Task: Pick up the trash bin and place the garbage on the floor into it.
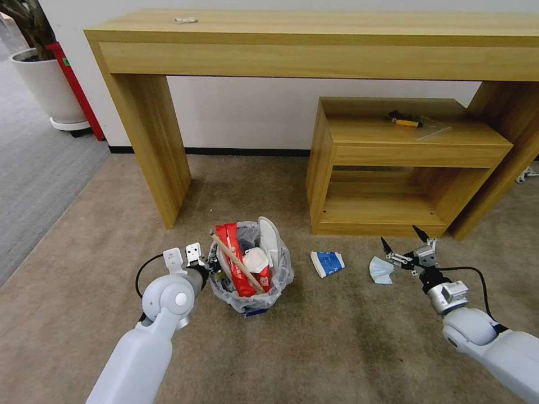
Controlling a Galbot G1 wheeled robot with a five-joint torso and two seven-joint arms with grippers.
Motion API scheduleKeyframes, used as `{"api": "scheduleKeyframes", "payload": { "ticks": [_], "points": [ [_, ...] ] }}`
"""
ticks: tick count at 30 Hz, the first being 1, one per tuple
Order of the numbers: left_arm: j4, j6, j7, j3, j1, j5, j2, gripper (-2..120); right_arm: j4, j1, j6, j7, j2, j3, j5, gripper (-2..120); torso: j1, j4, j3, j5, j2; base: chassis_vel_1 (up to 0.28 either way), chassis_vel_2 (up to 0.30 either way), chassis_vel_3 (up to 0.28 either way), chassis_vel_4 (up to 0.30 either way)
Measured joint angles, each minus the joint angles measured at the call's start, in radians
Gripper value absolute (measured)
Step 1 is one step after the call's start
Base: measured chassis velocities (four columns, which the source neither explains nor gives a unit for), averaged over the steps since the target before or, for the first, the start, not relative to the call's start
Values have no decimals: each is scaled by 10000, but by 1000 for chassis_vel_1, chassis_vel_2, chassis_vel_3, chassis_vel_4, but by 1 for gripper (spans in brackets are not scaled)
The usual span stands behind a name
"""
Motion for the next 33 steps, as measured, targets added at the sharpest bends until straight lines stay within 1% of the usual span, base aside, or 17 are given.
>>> {"api": "scheduleKeyframes", "payload": {
  "ticks": [1,3,9,10,15,18,21,23,25,27,28,31,33],
  "points": [
    [-17,0,-2,-31,25,-1,3,0,28,62,0,-26,-9,-82,1,93,1,-1,2,-1,-2,-102,78,101,-100],
    [-42,0,-1,-78,87,15,5,0,90,198,-14,-22,-10,-200,17,100,1,3,3,3,-3,-92,97,101,-97],
    [-42,-3,22,-101,117,59,-49,0,170,388,-42,58,70,-470,-19,100,1,6,3,1,-3,-61,66,70,-62],
    [-43,-4,23,-103,111,59,-63,0,210,404,-97,66,67,-585,-100,100,1,1,3,1,-3,0,0,0,0],
    [-46,-4,24,-109,80,40,-58,0,178,518,-253,119,-6,-797,-288,100,0,-1,1,1,-3,0,0,0,0],
    [-49,-4,24,-141,95,43,-105,0,108,624,-590,-59,-185,-1082,-85,100,0,-1,1,0,-3,0,0,0,0],
    [-49,-4,24,-143,107,52,-150,0,50,659,-679,-210,-193,-1179,31,100,0,1,1,1,-4,0,0,0,0],
    [-50,-5,24,-122,127,117,-244,0,-237,732,-860,-624,-114,-1387,278,100,0,1,0,1,-3,0,0,0,0],
    [-62,-4,23,-108,138,131,-286,0,-434,739,-883,-796,-39,-1450,296,100,1,2,1,0,-3,0,0,0,0],
    [-71,-5,22,-53,142,152,-359,0,-1059,745,-826,-1040,301,-1558,179,100,0,0,1,2,-3,0,0,0,0],
    [-71,-5,22,-53,142,152,-359,0,-1059,745,-826,-1040,301,-1558,179,100,0,0,1,2,-3,0,0,0,0],
    [-53,-5,16,18,164,251,-428,0,-1579,697,-863,-1301,741,-1689,263,100,0,1,1,2,-3,0,0,0,0],
    [-54,-5,15,26,178,263,-453,0,-1633,688,-895,-1413,809,-1716,325,100,1,1,1,2,-4,0,0,0,0]
  ]
}}
